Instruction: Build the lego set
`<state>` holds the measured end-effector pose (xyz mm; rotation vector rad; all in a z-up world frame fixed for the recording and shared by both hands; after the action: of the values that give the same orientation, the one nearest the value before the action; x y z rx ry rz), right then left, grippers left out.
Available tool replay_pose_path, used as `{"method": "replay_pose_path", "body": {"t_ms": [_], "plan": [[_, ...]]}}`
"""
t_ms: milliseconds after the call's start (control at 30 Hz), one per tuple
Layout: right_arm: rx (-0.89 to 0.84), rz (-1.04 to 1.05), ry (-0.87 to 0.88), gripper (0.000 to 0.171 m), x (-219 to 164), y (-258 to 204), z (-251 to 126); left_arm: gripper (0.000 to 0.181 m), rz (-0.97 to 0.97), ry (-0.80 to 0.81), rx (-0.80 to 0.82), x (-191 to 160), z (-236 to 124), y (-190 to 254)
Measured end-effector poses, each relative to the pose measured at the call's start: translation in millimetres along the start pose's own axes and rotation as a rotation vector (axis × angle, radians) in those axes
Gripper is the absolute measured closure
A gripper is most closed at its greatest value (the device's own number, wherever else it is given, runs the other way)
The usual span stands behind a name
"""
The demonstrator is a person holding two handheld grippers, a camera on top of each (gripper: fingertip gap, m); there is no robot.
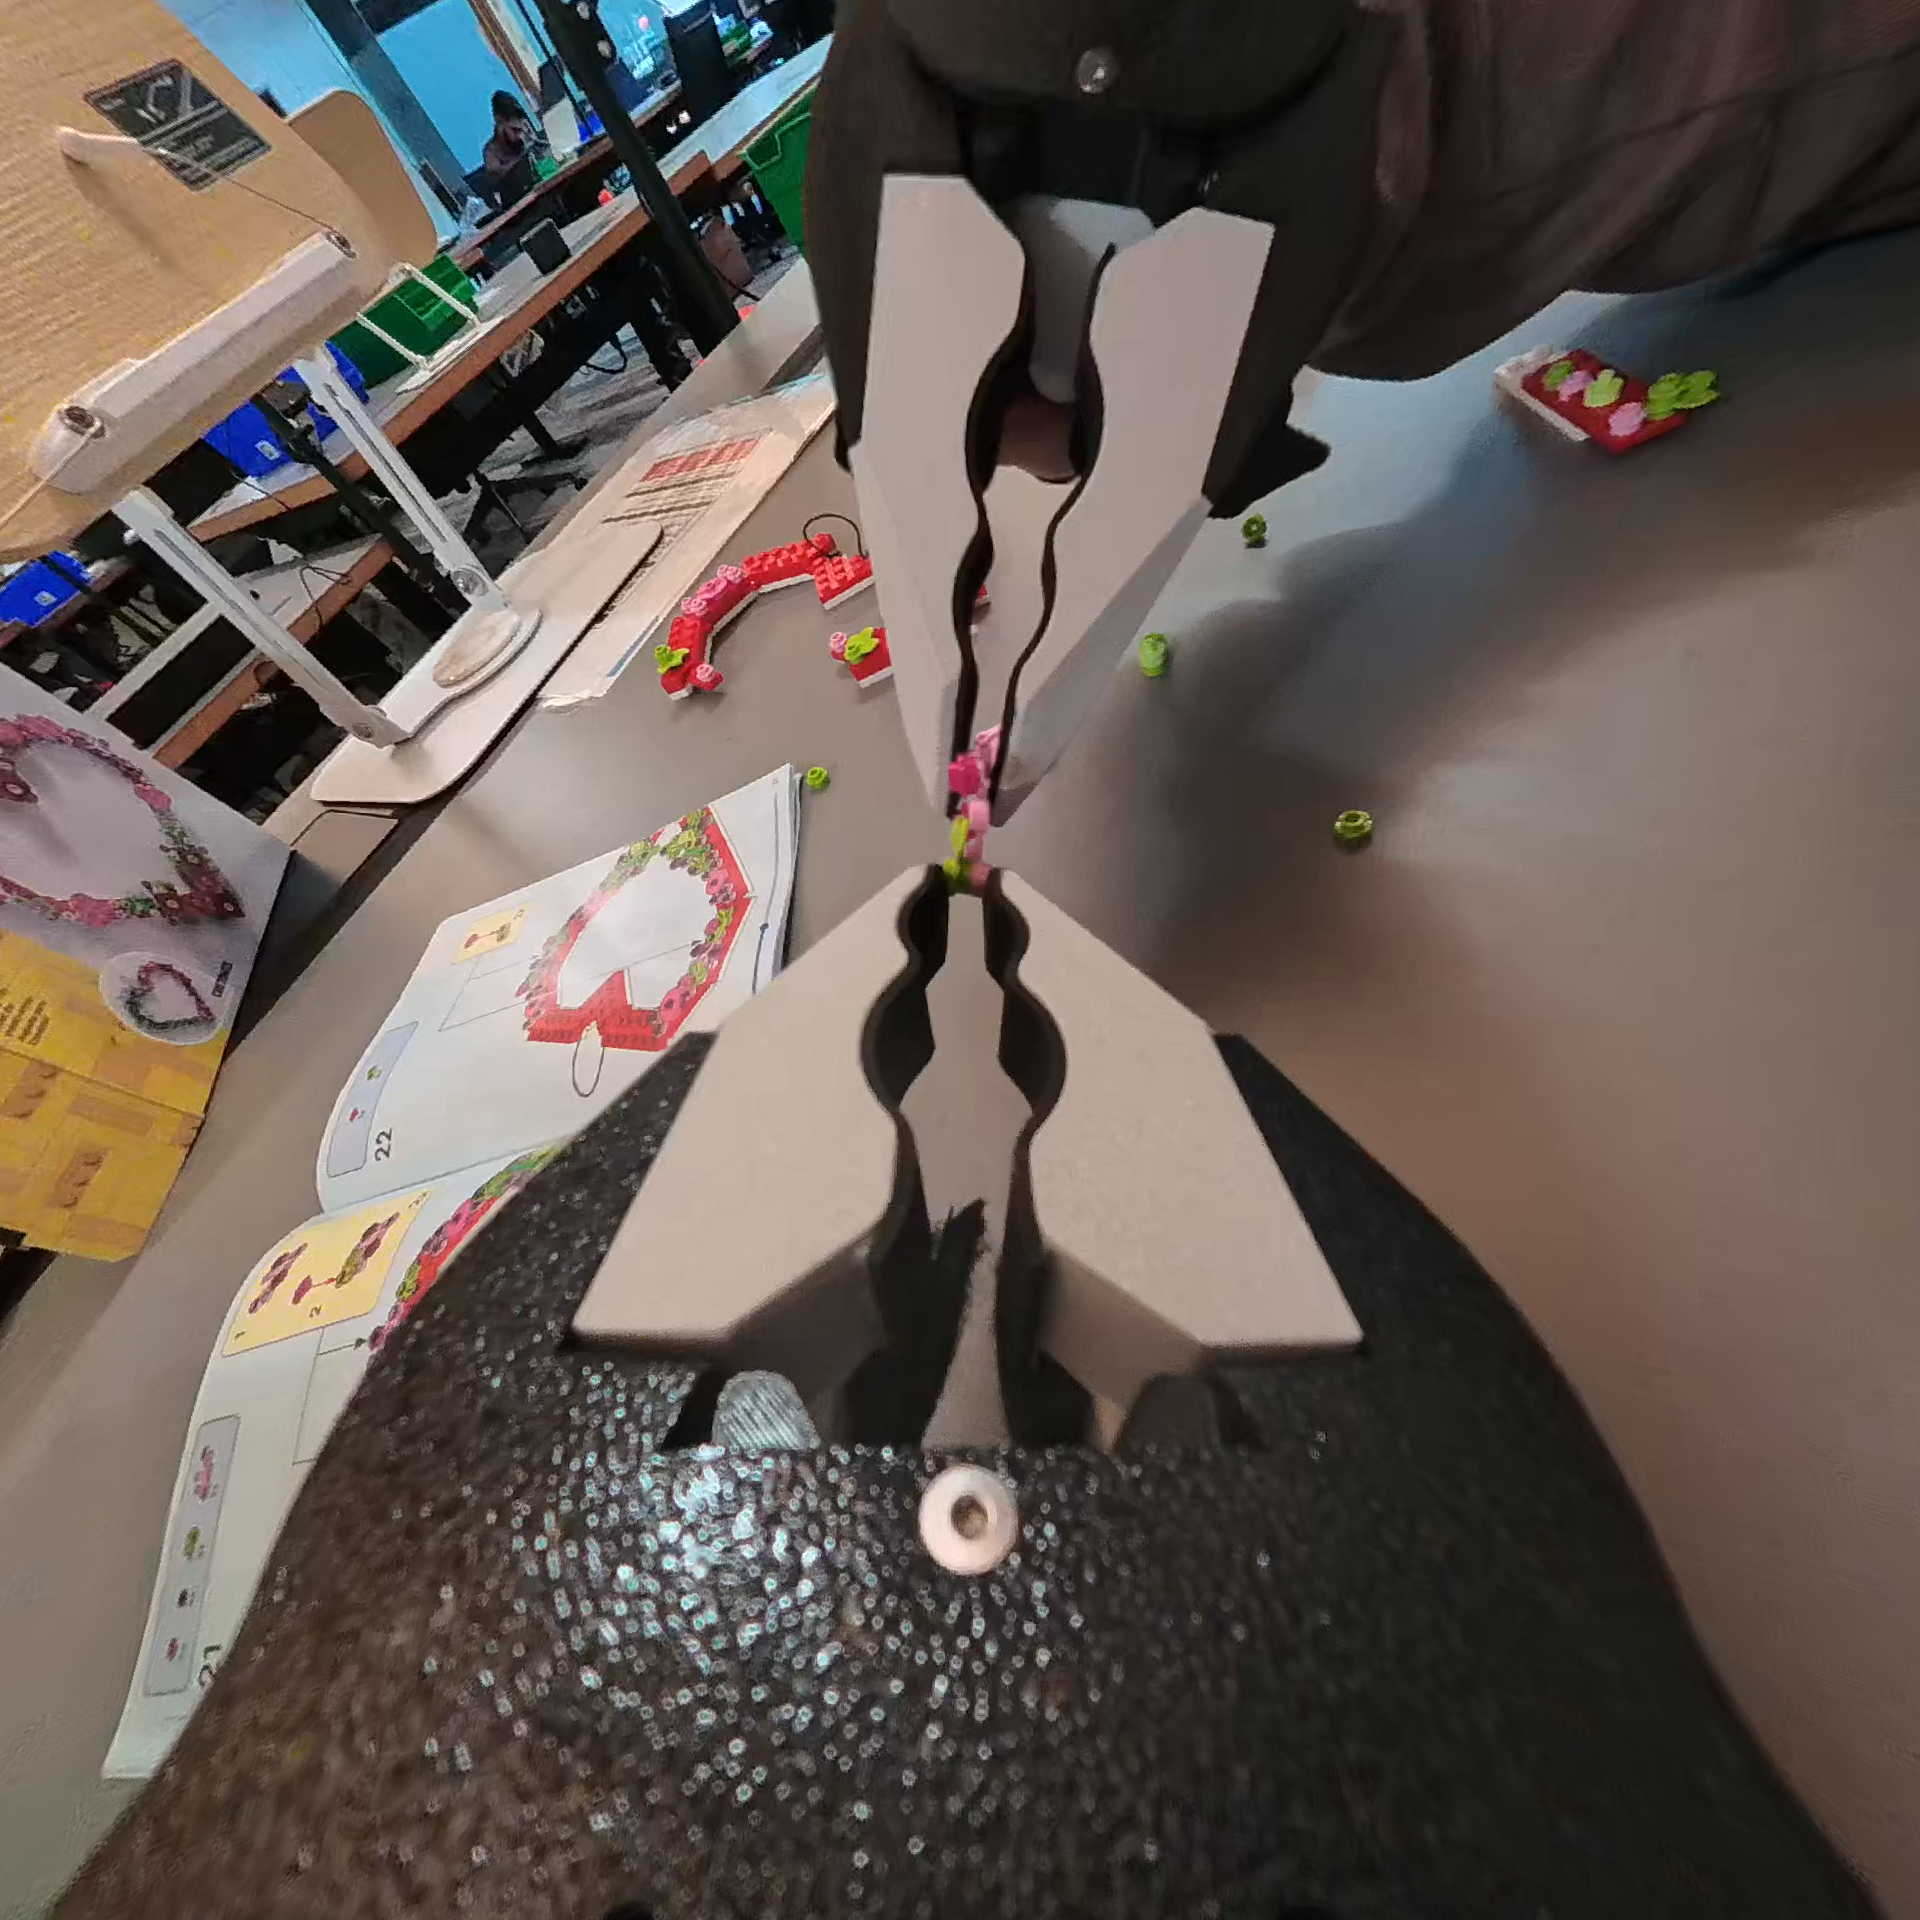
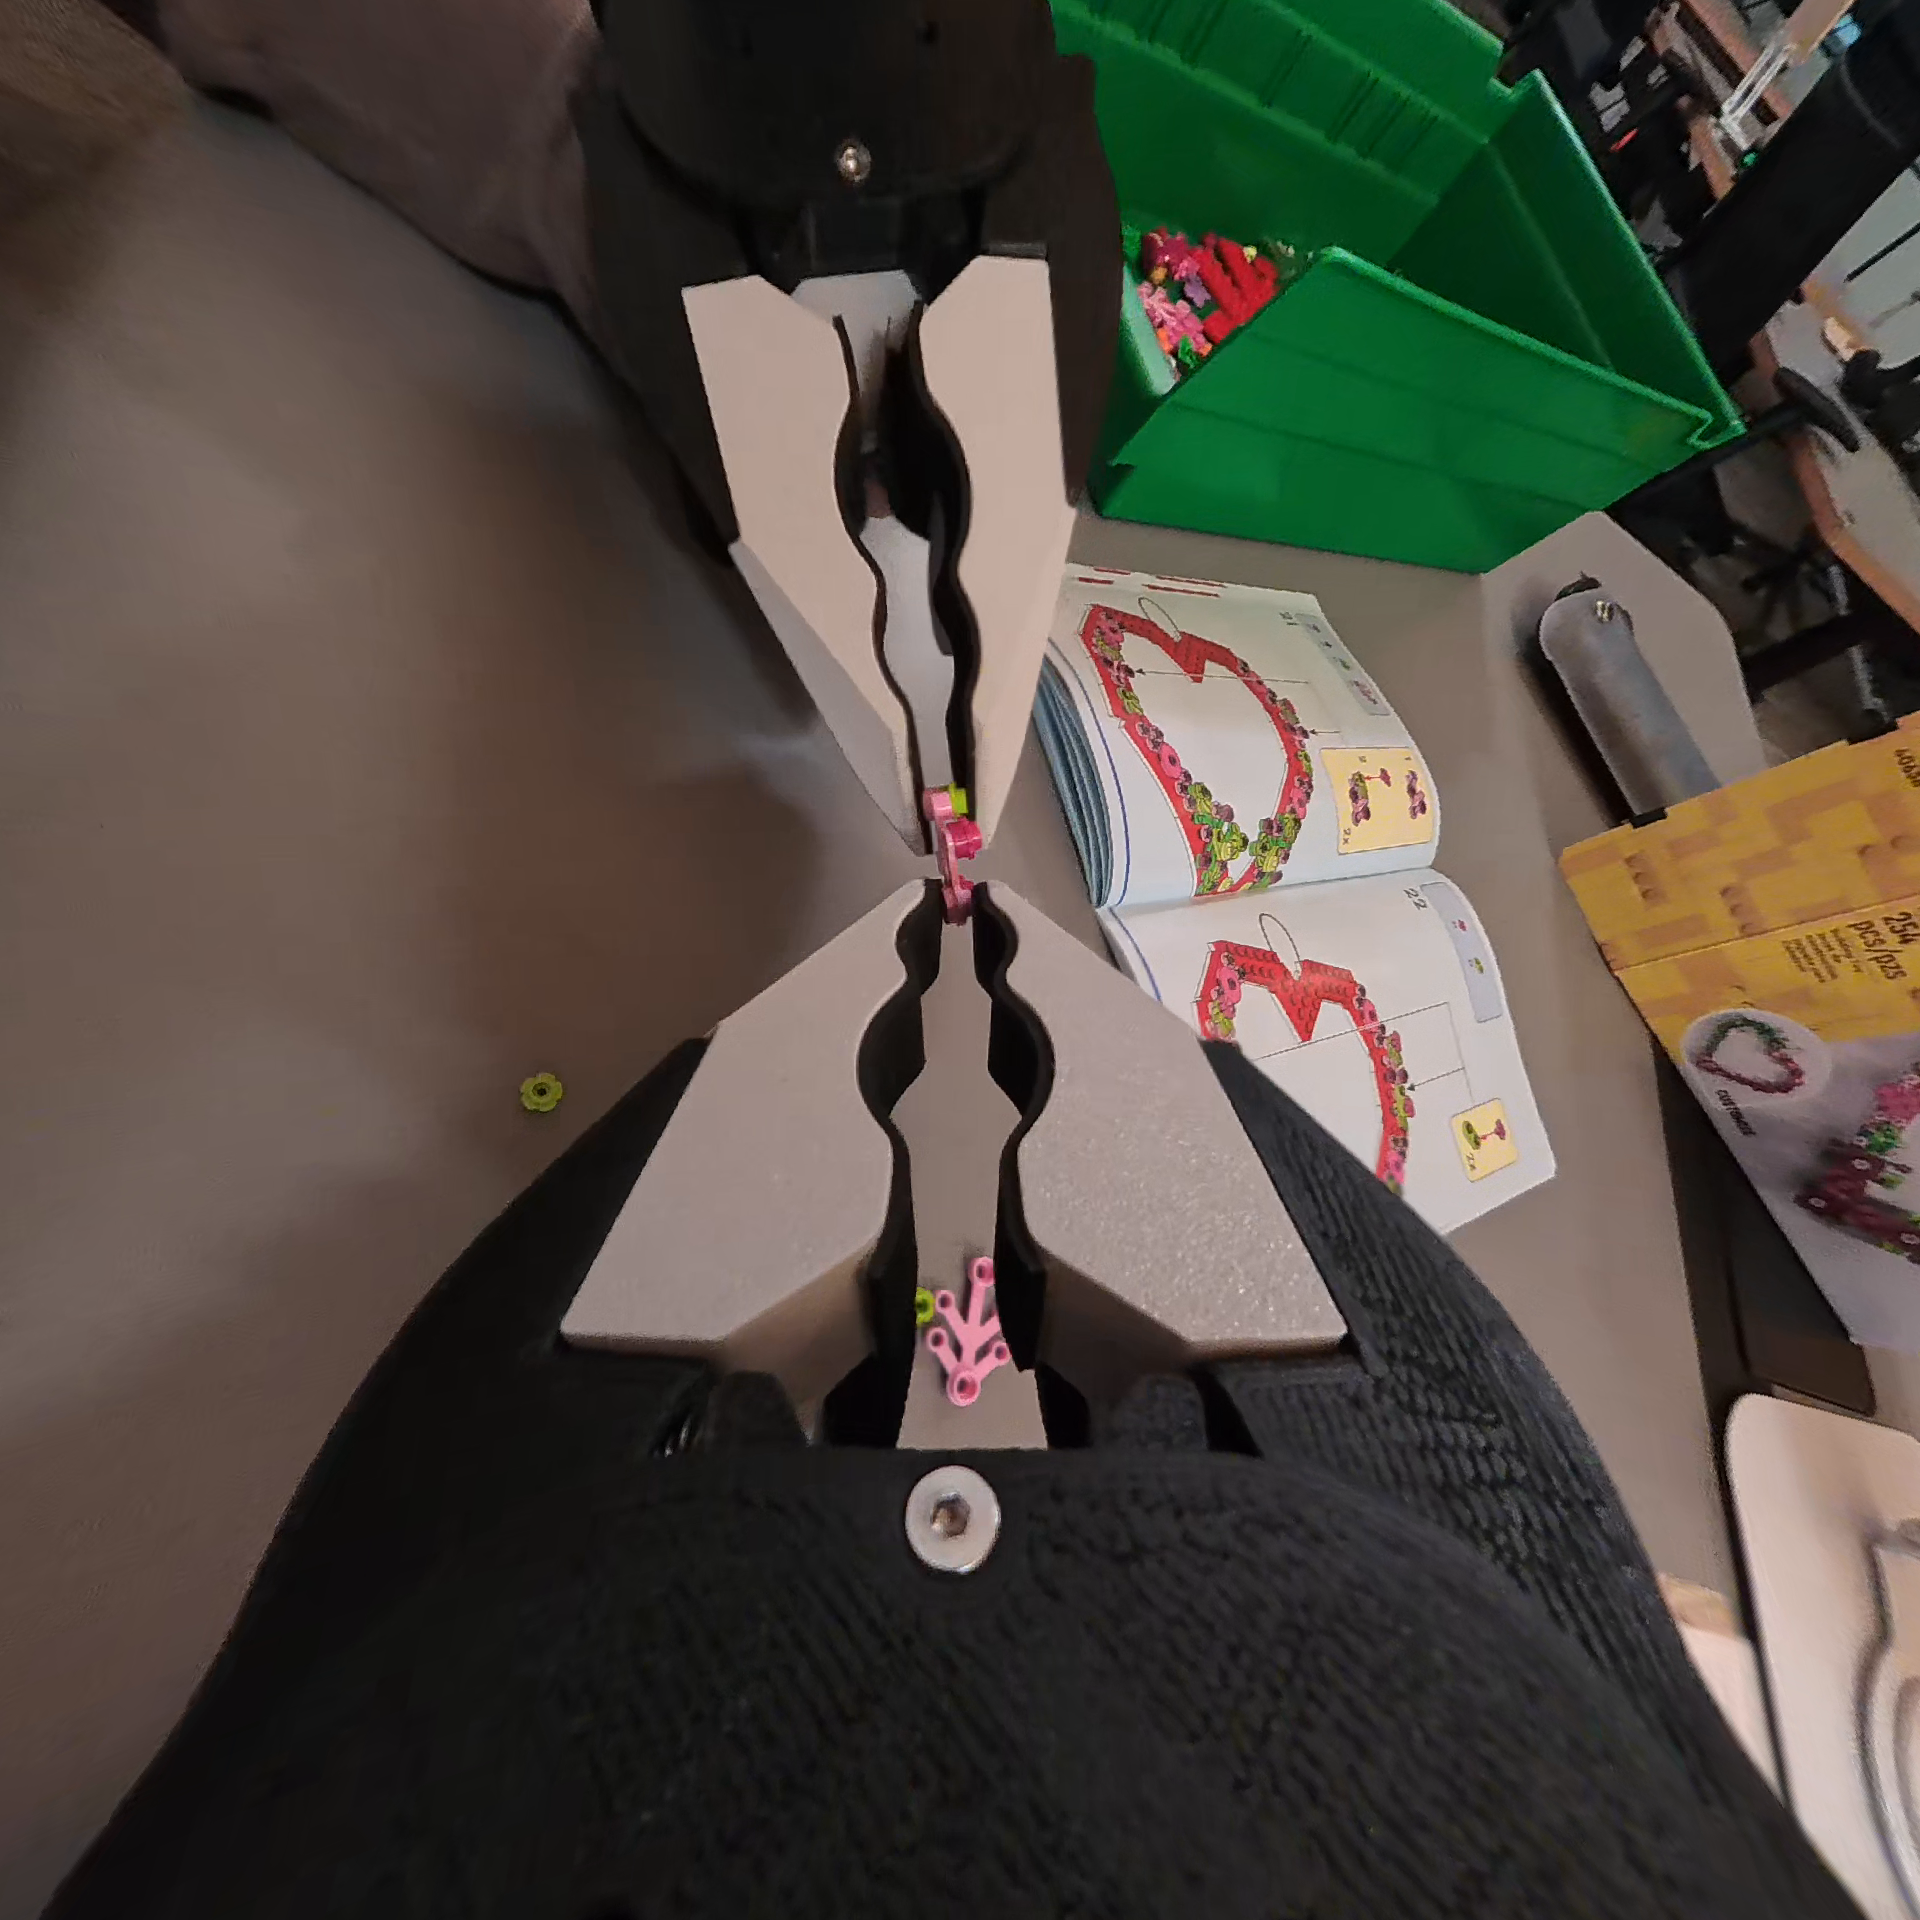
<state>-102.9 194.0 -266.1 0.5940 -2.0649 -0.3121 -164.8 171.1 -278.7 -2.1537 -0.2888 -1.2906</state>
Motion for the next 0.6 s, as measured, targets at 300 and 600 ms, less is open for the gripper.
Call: {"method": "replay_pose_path", "body": {"t_ms": [300,600], "plan": [[-0.016,0.012,-0.012,0.167,-1.8,0.4,0.7,0.177,0.010,-0.023,0.029,-1.0,1.6,-0.9],[-0.038,-0.047,-0.018,0.159,-2.5,-4.4,-0.9,0.177,0.020,-0.039,0.046,-3.3,1.9,-1.6]]}}
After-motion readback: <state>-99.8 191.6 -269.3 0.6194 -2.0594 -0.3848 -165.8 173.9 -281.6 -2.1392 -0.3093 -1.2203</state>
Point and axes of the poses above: each gripper's, where its closed fingertips meet, z out along the fingers, x out of its top, y = z × x across the jaws, the point moved 4 cm from there along -z, back along the fingers, and after that the axes turned 1 degree about -x, right-handed, at the moved point
